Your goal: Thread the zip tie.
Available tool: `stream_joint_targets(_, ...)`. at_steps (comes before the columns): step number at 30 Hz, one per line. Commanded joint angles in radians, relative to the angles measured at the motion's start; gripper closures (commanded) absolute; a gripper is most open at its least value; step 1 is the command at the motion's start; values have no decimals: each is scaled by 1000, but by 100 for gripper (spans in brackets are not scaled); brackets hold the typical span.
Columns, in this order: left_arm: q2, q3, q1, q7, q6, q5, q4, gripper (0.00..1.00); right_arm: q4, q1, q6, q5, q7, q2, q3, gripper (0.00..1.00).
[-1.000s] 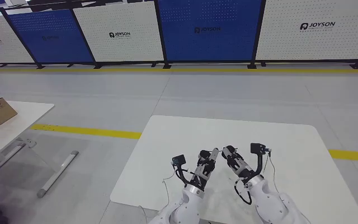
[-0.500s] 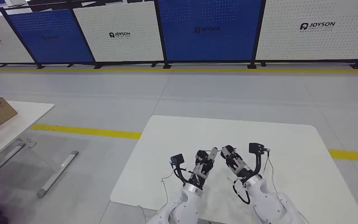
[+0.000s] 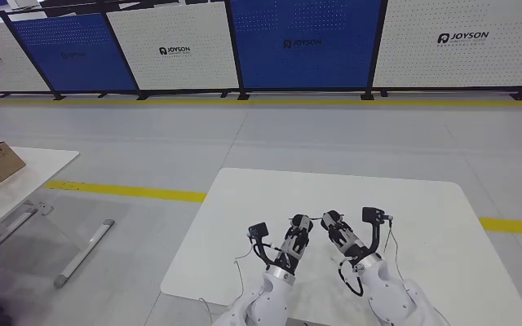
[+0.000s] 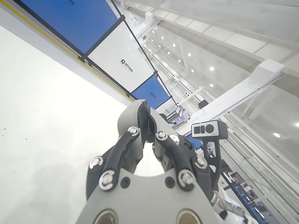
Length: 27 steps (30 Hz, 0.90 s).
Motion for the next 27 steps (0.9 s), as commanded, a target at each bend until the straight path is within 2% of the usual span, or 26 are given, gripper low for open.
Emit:
stream_joint_targets(1, 0, 0, -1, -3, 0, -1, 0, 100, 1, 1, 1, 0, 2, -1, 0, 100)
stream_joint_targets(5, -1, -2, -2, -6, 0, -3, 1, 100, 4, 5, 6, 2, 9, -2, 0, 99)
stream_joint_targets(6, -1, -2, -3, -6, 0, -4, 1, 100, 5, 6, 9, 2, 11, -2, 0, 77)
stream_joint_targets(7, -1, -3, -3, -7, 0, -5, 1, 100, 5, 8, 11, 3, 13, -2, 0, 64)
stream_joint_targets(8, -2, -4, -3, -7, 0, -5, 1, 100, 6, 9, 13, 7, 16, -3, -1, 55)
stream_joint_targets(9, -2, -4, -3, -6, 1, -7, 1, 100, 7, 10, 13, 13, 19, -4, -1, 31)
stream_joint_targets(12, -3, -5, -4, -5, 2, -9, 2, 100, 8, 13, 10, 20, 24, -4, 1, 4)
stream_joint_targets(13, -3, -6, -4, -5, 2, -9, 1, 100, 8, 13, 9, 22, 25, -4, 1, 0)
stream_joint_targets(20, -5, -9, -6, -6, 12, -22, 2, 100, -1, 4, 1, 25, 32, -3, 13, 0)
stream_joint_targets(25, -7, -11, -7, -23, 23, -38, 0, 100, -37, -61, -26, 20, 29, 11, 68, 0)
stream_joint_targets(27, -7, -10, -7, -26, 24, -41, 0, 100, -39, -65, -27, 18, 30, 12, 71, 0)
